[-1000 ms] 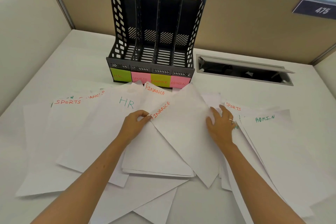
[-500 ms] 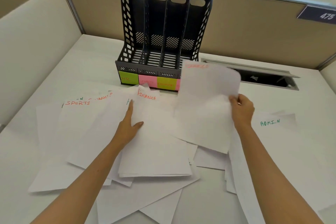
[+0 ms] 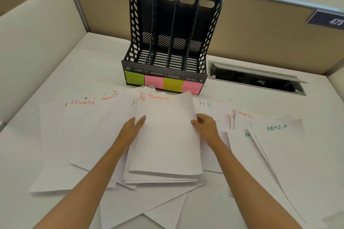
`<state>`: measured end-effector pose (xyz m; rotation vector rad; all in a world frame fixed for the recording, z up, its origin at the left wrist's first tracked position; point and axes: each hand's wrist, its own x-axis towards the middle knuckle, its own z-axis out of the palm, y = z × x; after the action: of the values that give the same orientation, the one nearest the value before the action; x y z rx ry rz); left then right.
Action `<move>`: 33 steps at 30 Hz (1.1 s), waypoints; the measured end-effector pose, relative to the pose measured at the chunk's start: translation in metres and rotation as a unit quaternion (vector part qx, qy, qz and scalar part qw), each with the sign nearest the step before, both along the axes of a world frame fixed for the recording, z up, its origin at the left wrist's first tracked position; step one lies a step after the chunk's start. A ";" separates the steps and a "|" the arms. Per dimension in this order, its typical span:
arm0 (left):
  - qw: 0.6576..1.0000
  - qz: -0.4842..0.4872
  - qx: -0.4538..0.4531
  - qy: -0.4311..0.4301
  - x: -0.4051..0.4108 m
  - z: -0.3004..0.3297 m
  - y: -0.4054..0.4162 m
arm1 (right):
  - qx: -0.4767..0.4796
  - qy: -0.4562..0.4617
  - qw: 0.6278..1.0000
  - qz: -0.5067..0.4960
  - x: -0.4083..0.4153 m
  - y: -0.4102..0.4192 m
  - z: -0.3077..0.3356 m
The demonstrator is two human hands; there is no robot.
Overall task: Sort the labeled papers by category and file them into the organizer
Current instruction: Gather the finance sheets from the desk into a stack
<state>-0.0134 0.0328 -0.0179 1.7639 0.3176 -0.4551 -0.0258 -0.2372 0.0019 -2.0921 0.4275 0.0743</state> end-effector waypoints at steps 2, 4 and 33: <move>0.999 -0.028 0.012 -0.035 -0.004 -0.001 -0.001 | -0.004 0.018 1.000 0.024 -0.001 0.015 -0.003; 0.998 -0.033 0.007 -0.054 -0.005 -0.001 0.000 | 0.008 0.014 1.000 0.013 -0.001 0.024 -0.005; 0.899 -0.012 0.416 -0.136 0.089 0.015 0.125 | 0.196 0.108 0.974 -0.036 -0.001 0.062 -0.027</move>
<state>0.0757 0.1575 -0.0025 2.6362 0.3132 -0.0633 -0.0264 -0.1751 -0.0254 -1.6830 0.5710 0.3211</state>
